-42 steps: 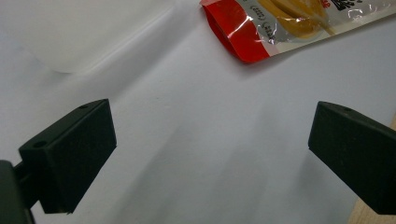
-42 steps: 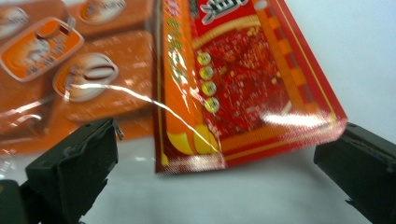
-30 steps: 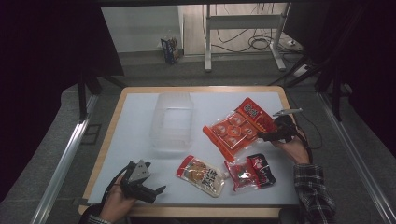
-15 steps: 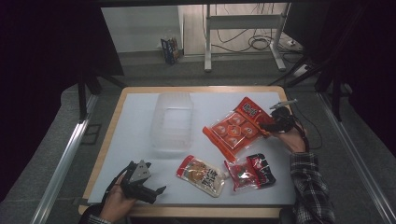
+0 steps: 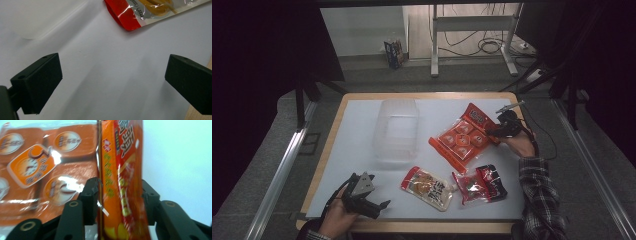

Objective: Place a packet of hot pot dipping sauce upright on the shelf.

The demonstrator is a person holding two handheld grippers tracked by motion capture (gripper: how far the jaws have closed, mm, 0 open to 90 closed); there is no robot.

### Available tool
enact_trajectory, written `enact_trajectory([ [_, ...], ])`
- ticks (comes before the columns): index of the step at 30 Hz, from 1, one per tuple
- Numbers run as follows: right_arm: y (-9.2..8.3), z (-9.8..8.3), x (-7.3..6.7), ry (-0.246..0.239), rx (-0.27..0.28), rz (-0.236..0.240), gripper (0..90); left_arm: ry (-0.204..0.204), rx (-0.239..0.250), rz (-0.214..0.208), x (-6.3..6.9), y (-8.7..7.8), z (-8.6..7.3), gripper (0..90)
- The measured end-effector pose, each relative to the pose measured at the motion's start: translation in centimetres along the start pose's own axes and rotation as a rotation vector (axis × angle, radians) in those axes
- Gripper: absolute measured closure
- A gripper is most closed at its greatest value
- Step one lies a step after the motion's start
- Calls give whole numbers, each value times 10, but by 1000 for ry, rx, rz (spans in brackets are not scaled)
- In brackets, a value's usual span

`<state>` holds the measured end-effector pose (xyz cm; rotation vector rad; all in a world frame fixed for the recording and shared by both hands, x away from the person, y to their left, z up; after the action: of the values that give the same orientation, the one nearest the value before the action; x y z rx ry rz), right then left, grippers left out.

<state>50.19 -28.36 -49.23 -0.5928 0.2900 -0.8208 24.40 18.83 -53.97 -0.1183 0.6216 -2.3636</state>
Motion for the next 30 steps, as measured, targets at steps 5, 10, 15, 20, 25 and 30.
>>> enact_trajectory([
  [5,19,5,5,-33,-28,-27,567,-1,1,1,0,0,0,10],
  [10,25,4,10,-29,-37,-71,545,1,0,-1,0,-1,0,10],
  [15,29,0,13,17,-21,-76,547,4,-4,-4,0,0,0,10],
  [20,32,-1,12,66,-18,-52,691,8,-8,-6,1,1,0,10],
  [25,30,0,7,77,-26,-56,880,11,-7,-5,1,1,0,10],
  [30,26,4,4,74,-27,-76,880,11,-5,-3,1,0,0,11],
])
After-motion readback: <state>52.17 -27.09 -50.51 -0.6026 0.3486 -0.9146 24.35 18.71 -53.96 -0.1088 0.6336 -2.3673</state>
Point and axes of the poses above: each handheld gripper's, and its own axes: y roughly forward along the jaws, z roughly out of its top, x roughly to its right, the point moved 1 cm from there along y, roughly forward along the jaws, and after that the axes turned 15 degrees about x, right-handed, at the moved point
